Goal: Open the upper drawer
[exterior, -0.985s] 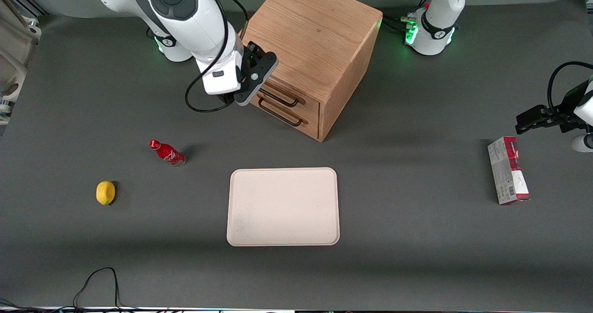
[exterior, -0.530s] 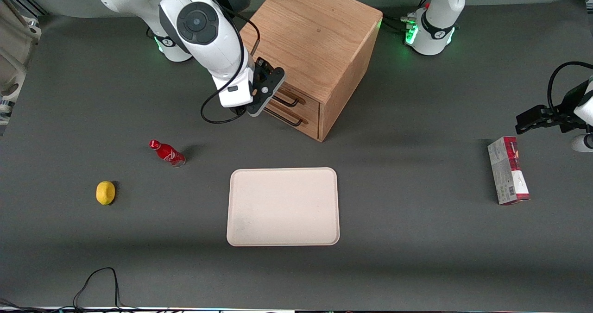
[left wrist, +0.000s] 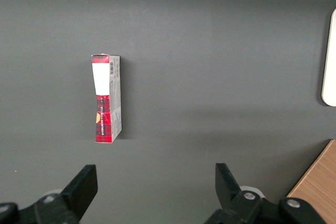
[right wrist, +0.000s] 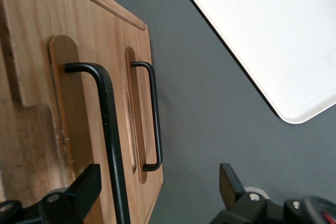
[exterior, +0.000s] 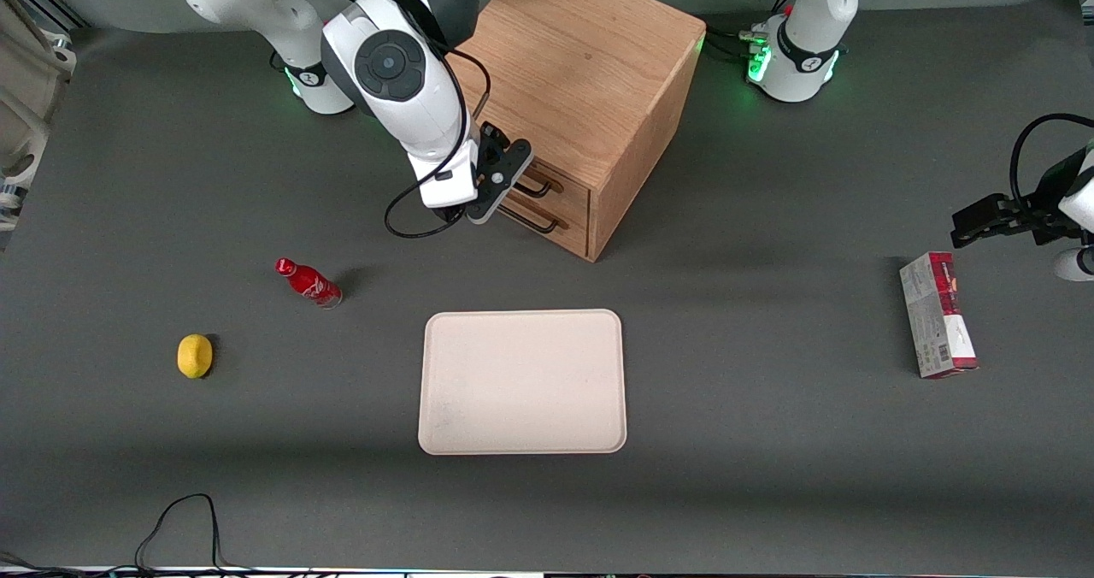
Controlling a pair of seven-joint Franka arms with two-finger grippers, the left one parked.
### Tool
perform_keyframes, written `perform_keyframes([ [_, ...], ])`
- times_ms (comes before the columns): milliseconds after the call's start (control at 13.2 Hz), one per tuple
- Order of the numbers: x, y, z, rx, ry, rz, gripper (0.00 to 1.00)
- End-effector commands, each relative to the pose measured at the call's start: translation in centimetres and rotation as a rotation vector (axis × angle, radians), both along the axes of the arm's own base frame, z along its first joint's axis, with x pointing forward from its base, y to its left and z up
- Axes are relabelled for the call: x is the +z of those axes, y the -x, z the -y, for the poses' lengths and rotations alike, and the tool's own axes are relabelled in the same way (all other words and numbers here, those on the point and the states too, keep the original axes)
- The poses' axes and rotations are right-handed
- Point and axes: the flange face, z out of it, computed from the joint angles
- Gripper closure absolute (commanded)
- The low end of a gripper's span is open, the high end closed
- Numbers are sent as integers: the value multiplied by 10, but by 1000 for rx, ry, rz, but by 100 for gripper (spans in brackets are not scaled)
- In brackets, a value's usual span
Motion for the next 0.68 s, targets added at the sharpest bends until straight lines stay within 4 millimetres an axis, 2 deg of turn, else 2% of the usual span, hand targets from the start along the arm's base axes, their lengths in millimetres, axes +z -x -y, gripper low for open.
perform_keyframes([
  [0, -6, 3, 5, 22, 1, 28, 0],
  [303, -24, 5, 8, 16, 2, 40, 0],
  [530, -31, 3, 9, 31, 28, 51, 0],
  [606, -28, 5, 9, 33, 28, 51, 0],
])
